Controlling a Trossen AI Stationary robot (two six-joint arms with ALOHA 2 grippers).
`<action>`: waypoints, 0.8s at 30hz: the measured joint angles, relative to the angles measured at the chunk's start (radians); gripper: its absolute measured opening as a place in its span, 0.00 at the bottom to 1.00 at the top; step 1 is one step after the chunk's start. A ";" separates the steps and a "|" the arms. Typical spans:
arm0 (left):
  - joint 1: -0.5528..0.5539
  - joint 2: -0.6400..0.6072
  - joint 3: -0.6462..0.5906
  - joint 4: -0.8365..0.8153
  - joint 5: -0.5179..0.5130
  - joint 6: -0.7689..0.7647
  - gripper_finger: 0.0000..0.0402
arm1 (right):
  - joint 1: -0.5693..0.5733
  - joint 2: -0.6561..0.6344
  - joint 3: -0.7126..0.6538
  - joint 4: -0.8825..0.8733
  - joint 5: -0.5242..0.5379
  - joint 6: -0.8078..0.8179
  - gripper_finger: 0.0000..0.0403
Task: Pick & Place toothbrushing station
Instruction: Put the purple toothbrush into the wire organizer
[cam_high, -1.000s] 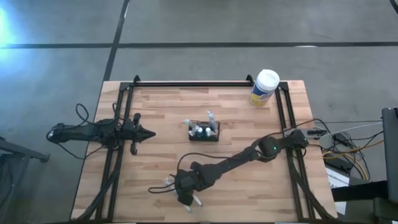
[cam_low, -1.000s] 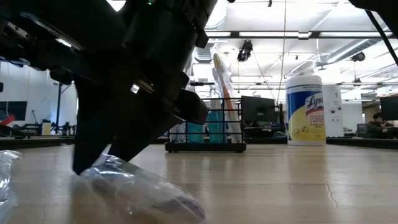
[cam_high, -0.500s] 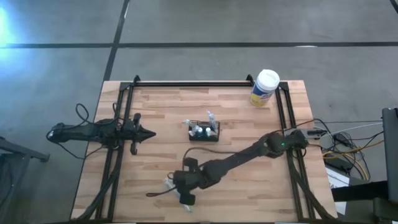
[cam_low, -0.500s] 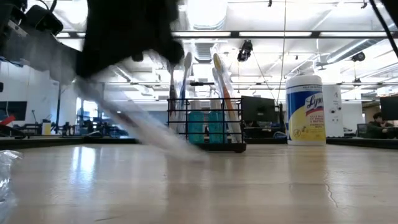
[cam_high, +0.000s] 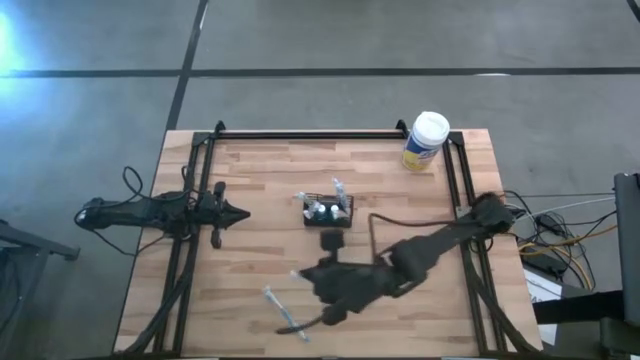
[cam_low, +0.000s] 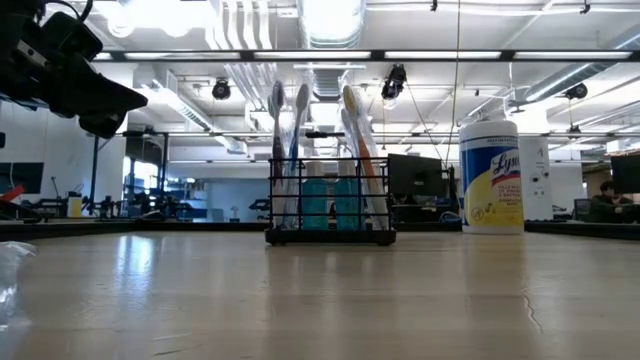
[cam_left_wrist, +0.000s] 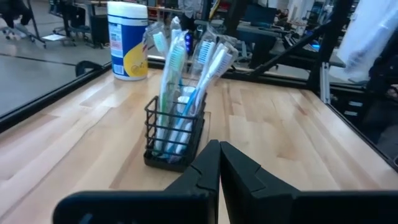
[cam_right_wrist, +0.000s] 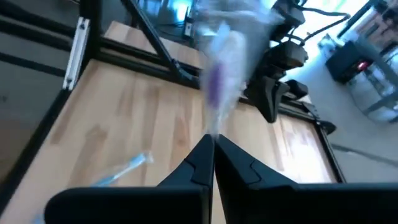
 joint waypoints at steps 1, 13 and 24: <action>0.000 0.000 0.000 0.000 -0.005 0.000 0.03 | 0.011 -0.033 -0.045 0.017 0.013 -0.008 0.02; 0.000 0.000 0.000 0.000 -0.034 0.017 0.03 | 0.039 -0.606 -0.903 0.659 0.014 -0.117 0.02; 0.000 0.001 0.000 0.005 -0.035 0.018 0.03 | -0.005 -0.999 -1.554 1.202 0.004 -0.180 0.02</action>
